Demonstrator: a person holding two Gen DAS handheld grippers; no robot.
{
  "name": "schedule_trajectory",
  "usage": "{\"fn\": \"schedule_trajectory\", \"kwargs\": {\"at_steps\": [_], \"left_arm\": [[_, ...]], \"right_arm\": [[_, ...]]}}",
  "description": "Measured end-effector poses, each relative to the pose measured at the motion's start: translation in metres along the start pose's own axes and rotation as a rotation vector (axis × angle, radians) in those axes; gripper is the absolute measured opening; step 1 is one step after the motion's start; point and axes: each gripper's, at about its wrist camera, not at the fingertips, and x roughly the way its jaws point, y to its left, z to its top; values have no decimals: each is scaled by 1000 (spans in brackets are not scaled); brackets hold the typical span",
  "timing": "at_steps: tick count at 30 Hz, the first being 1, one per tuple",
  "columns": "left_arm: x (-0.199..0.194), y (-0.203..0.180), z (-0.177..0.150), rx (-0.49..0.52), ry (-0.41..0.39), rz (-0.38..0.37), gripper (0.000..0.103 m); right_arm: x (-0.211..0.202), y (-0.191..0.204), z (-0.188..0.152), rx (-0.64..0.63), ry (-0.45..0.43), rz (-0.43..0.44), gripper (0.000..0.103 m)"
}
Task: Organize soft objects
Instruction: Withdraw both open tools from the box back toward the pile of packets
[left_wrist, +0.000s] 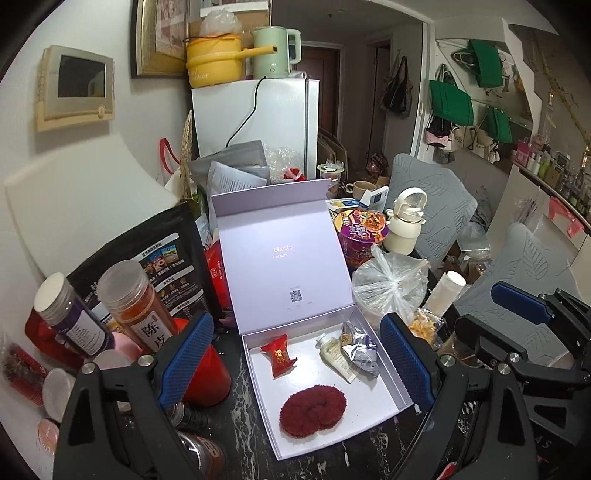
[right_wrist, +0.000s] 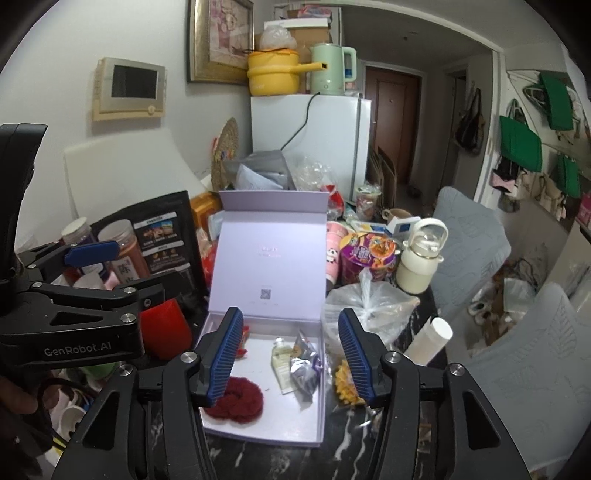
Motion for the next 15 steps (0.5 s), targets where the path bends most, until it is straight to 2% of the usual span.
{"fn": "schedule_trajectory", "kwargs": {"at_steps": [6, 15], "left_arm": [[-35, -17, -11, 4, -29, -12, 99], [-72, -52, -31, -1, -25, -65, 99]], "right_arm": [[-41, -6, -12, 9, -32, -6, 61], [-95, -31, -34, 54, -49, -18, 72]]}}
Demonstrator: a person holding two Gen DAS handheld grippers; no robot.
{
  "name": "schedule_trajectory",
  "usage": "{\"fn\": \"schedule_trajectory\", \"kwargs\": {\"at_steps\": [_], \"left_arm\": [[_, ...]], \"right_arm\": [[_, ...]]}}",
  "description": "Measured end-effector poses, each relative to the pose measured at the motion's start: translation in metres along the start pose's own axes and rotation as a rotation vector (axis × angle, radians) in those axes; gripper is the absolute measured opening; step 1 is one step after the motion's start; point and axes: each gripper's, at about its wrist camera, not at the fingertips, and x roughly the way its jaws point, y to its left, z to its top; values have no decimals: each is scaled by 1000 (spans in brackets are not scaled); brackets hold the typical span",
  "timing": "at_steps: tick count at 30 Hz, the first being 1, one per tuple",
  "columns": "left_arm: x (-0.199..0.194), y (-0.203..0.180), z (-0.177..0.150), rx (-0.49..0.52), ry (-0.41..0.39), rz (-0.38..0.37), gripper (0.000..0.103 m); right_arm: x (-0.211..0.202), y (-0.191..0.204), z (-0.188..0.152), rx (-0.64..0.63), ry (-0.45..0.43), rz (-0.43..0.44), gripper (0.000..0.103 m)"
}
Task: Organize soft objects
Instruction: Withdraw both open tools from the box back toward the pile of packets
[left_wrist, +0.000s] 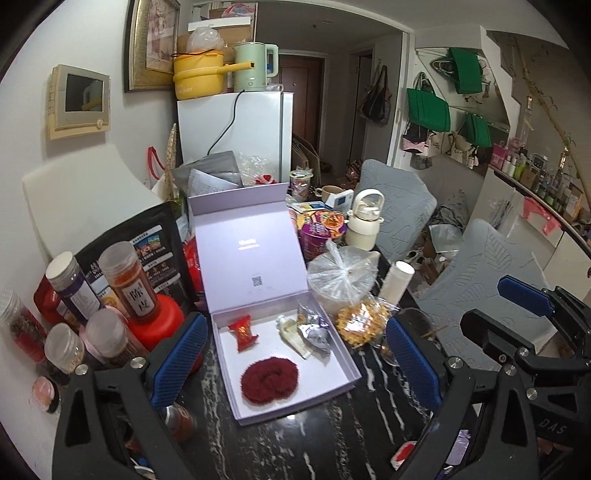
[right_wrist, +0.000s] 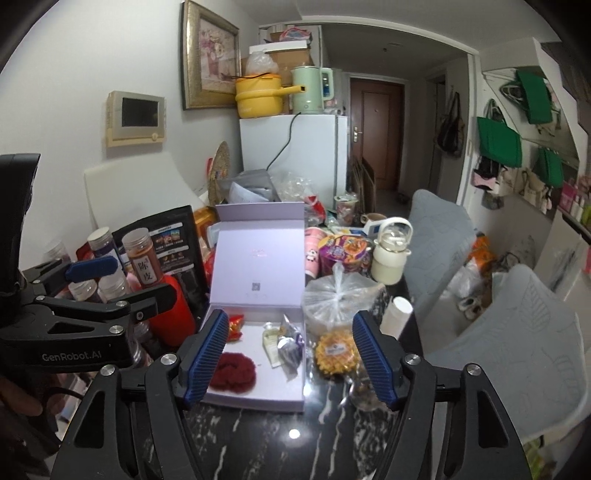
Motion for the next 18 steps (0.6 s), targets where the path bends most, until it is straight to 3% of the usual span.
{"fn": "schedule_trajectory", "kwargs": {"at_steps": [12, 18], "left_arm": [[-30, -59, -24, 25, -4, -41, 99], [-35, -90, -43, 22, 34, -70, 99]], "right_arm": [[-51, -47, -32, 44, 19, -37, 77], [-72, -70, -53, 63, 38, -41, 77]]}}
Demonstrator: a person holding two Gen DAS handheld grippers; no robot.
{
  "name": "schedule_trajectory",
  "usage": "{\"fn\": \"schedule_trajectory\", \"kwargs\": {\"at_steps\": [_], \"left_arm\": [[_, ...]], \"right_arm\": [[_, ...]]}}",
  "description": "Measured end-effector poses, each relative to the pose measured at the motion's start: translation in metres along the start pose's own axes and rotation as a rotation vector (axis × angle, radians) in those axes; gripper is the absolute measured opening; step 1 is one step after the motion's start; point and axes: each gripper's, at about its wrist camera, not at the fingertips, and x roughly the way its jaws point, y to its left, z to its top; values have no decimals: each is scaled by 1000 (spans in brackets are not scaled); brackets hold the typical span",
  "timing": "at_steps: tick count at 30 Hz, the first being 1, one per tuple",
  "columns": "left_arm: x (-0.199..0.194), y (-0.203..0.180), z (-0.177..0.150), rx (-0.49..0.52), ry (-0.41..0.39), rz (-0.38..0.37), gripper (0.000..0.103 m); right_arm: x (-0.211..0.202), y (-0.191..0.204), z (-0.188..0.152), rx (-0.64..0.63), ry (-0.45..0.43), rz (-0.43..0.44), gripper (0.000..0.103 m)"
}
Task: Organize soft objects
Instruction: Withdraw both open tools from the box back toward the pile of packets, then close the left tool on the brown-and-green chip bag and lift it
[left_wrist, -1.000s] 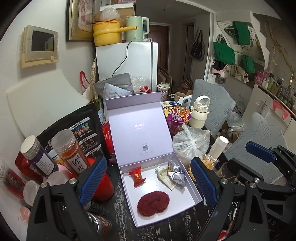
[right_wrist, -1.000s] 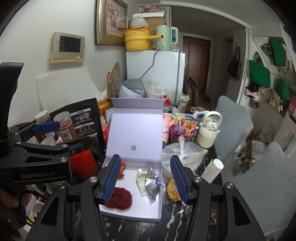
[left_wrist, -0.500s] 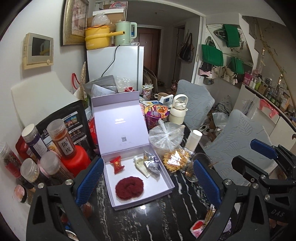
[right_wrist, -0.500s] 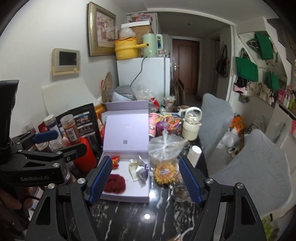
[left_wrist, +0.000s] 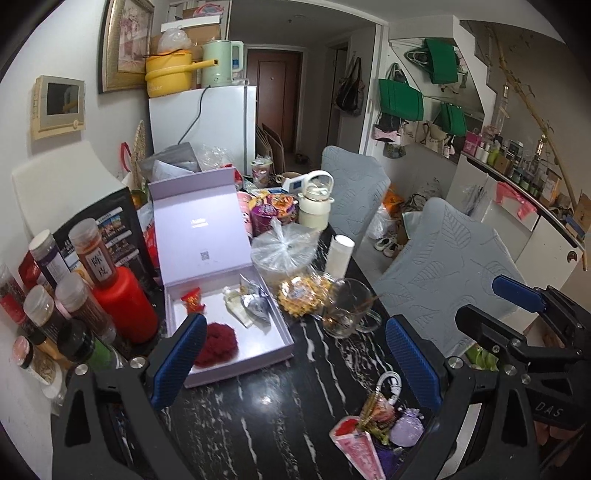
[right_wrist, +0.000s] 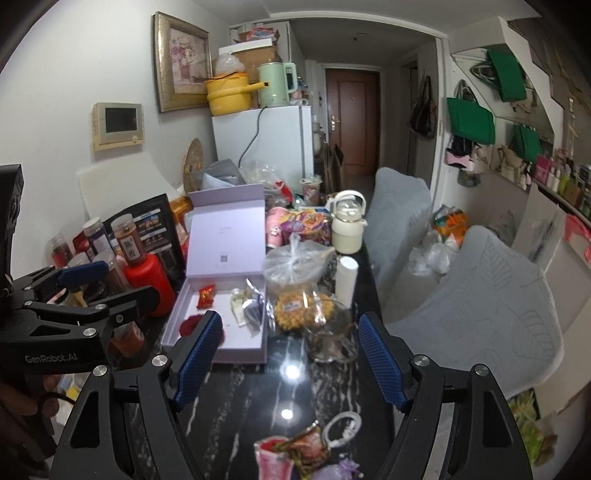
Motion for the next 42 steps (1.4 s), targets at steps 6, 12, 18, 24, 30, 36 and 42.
{"fn": "schedule_trajectory", "kwargs": {"at_steps": [6, 12, 18, 24, 30, 36, 42], "left_arm": [[0, -33, -19, 9, 35, -24, 99], [0, -64, -37, 21, 61, -48, 99], [6, -83, -56, 23, 94, -65, 99], [21, -100, -73, 74, 136, -76, 99], [49, -111, -90, 125, 223, -126, 99], [78, -119, -100, 208, 288, -157, 99], [109, -121, -110, 272, 349, -195, 99]], "right_arm": [[-17, -26, -22, 11, 28, -9, 77], [-30, -50, -40, 31, 52, -13, 77], [-38, -69, -60, 47, 74, -15, 77], [-36, -84, -82, 72, 118, -33, 77], [-29, -94, -103, 106, 164, -58, 77], [-18, -102, -125, 156, 211, -96, 77], [-2, -108, -149, 224, 271, -120, 77]]}}
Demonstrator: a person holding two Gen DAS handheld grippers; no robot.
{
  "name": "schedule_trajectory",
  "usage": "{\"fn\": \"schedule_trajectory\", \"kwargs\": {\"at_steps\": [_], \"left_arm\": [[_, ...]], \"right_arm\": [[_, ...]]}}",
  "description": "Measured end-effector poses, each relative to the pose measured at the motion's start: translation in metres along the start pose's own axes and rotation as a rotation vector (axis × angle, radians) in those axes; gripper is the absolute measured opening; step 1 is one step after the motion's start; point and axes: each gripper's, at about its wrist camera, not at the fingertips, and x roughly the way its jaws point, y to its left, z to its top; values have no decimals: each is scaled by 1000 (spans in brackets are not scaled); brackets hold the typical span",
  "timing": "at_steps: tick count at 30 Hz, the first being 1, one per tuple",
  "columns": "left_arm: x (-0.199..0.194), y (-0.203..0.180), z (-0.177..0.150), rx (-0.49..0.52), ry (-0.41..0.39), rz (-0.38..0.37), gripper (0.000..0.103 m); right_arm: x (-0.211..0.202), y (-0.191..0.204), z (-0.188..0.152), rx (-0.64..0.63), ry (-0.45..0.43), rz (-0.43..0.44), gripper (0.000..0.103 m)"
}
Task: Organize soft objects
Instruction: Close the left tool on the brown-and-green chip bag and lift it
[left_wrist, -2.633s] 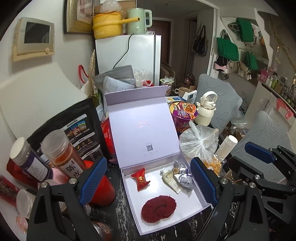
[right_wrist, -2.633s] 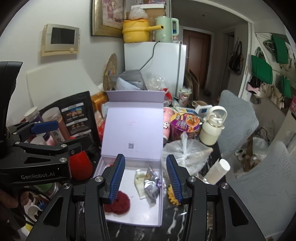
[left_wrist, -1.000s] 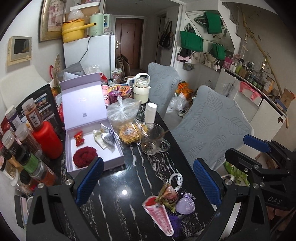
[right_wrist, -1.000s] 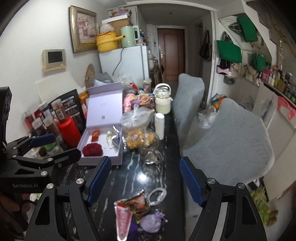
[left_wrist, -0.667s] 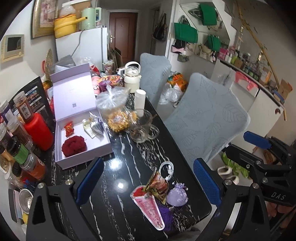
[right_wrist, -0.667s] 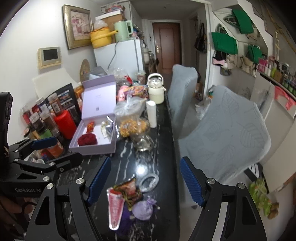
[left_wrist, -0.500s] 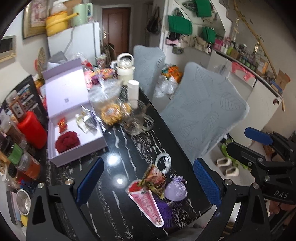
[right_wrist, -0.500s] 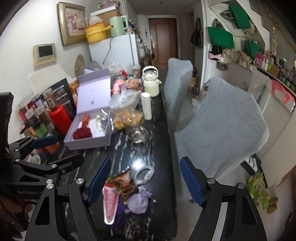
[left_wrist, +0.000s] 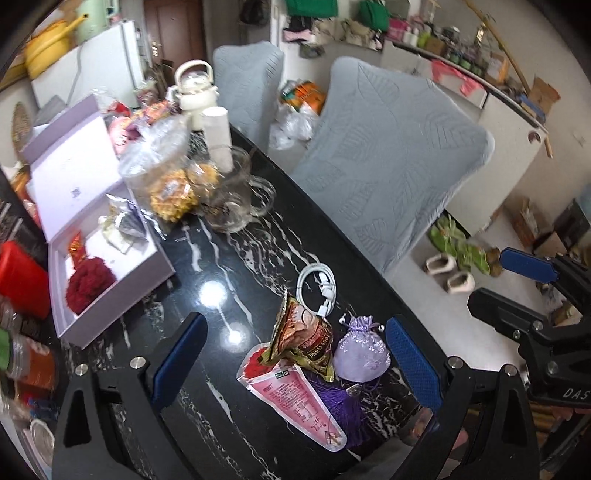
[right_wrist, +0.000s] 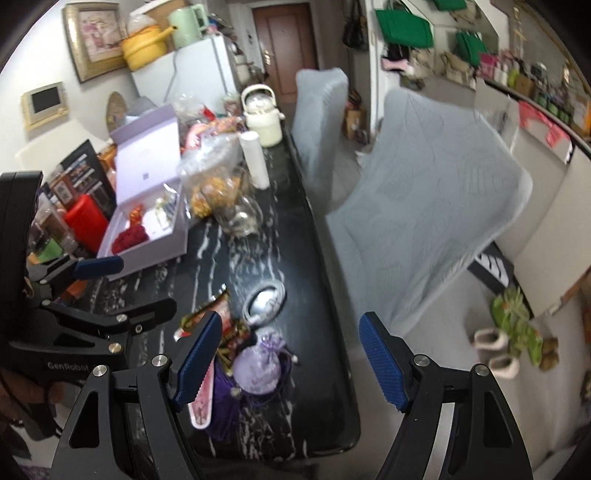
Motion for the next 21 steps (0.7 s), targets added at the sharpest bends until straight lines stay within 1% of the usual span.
{"fn": "schedule_trajectory", "kwargs": {"at_steps": [5, 11, 16, 21], "left_arm": [[28, 2, -2, 36, 65, -38, 99], [60, 1, -5, 64, 123, -74, 99], [83, 1, -9, 78, 157, -64, 99], [104, 0, -13, 110, 199, -41, 99]], "right_arm": [[16, -4, -15, 50, 44, -24, 77], [32, -14, -31, 130, 104, -51, 77], [47, -18, -42, 170, 149, -59, 77], [66, -19, -52, 176, 204, -59, 77]]}}
